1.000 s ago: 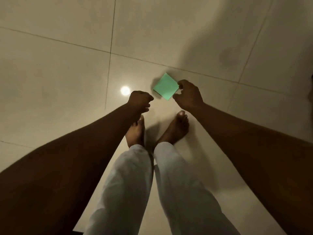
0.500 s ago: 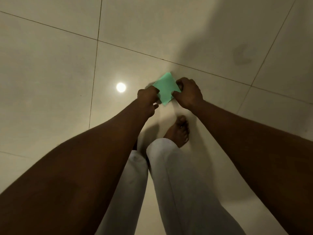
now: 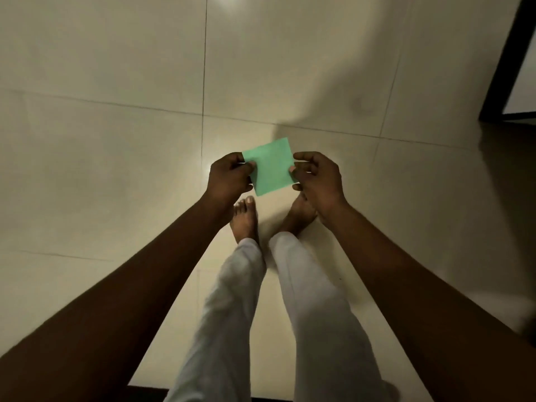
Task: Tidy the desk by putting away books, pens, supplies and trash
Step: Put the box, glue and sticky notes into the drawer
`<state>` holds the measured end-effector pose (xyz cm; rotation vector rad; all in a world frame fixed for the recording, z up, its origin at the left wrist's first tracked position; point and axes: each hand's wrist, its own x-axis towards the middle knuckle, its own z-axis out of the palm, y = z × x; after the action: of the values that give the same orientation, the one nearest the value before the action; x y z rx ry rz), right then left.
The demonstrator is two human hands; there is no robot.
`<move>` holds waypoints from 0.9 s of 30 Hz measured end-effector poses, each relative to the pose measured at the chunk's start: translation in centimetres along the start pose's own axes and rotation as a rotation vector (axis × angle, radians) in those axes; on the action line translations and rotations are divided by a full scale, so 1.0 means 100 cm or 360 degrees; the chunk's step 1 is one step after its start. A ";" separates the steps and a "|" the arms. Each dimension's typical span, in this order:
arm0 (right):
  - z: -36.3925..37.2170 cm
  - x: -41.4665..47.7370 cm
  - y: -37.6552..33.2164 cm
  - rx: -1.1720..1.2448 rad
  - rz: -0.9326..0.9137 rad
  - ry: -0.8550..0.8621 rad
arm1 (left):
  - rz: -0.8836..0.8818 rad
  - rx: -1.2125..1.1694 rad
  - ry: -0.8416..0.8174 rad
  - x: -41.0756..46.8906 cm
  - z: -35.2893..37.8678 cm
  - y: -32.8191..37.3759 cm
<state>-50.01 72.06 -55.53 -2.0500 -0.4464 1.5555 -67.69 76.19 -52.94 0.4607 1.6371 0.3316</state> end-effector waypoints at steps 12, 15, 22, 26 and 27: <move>-0.090 -0.271 -0.181 0.0544 -0.0375 0.0232 | 0.0478 0.0101 -0.0574 -0.279 -0.037 0.192; -0.112 -0.329 -0.203 0.0642 -0.0448 0.0331 | 0.0610 0.0205 -0.0702 -0.335 -0.026 0.221; -0.179 -0.443 -0.217 0.0812 -0.0647 0.0723 | 0.0874 0.0456 -0.0960 -0.443 0.027 0.256; -0.222 -0.483 -0.202 0.0955 -0.0712 0.0917 | 0.0990 0.0614 -0.1144 -0.486 0.073 0.258; -0.232 -0.492 -0.196 0.0993 -0.0710 0.0964 | 0.1011 0.0664 -0.1194 -0.495 0.087 0.255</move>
<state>-40.77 55.99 -0.77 -1.6546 -0.1364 0.6428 -52.54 74.30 1.28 1.2621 0.7836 0.2334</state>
